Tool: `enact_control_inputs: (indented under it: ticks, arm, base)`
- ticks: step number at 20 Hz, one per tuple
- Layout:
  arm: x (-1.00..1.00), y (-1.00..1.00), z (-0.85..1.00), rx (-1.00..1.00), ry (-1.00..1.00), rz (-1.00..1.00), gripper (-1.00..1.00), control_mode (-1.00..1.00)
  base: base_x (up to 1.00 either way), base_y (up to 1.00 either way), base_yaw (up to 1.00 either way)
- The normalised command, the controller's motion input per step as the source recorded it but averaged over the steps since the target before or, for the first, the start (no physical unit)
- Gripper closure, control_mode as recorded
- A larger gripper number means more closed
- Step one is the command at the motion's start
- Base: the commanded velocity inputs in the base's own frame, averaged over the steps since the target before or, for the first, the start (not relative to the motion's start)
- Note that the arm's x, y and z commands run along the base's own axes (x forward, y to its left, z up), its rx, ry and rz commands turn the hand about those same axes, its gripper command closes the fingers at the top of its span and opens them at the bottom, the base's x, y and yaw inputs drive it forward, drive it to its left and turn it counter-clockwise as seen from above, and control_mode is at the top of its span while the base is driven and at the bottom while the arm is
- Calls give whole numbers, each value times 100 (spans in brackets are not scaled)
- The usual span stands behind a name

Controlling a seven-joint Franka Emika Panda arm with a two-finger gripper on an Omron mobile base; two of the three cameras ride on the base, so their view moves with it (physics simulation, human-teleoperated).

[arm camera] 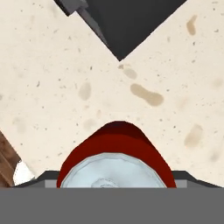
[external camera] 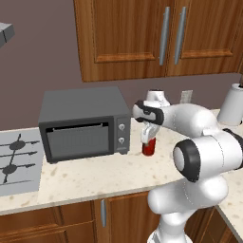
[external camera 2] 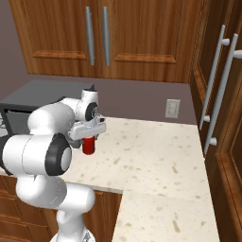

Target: Four empty soda cans are scattered around the kitchen. Gather all the cans and cluster them next to the stove for recycling.

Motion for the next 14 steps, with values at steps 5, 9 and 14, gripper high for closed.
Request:
enact_control_inputs:
  ticks: [5, 9, 14]
  arm:
    - [-53, 0, 32, 0, -1, -23, 100, -100]
    - [-51, 2, 11, -6, -10, -22, 100, -100]
    - [-48, 11, 10, -8, -16, -20, 100, -100]
  base:
    - [0, 0, 0]
    - [0, 0, 0]
    - [0, 0, 0]
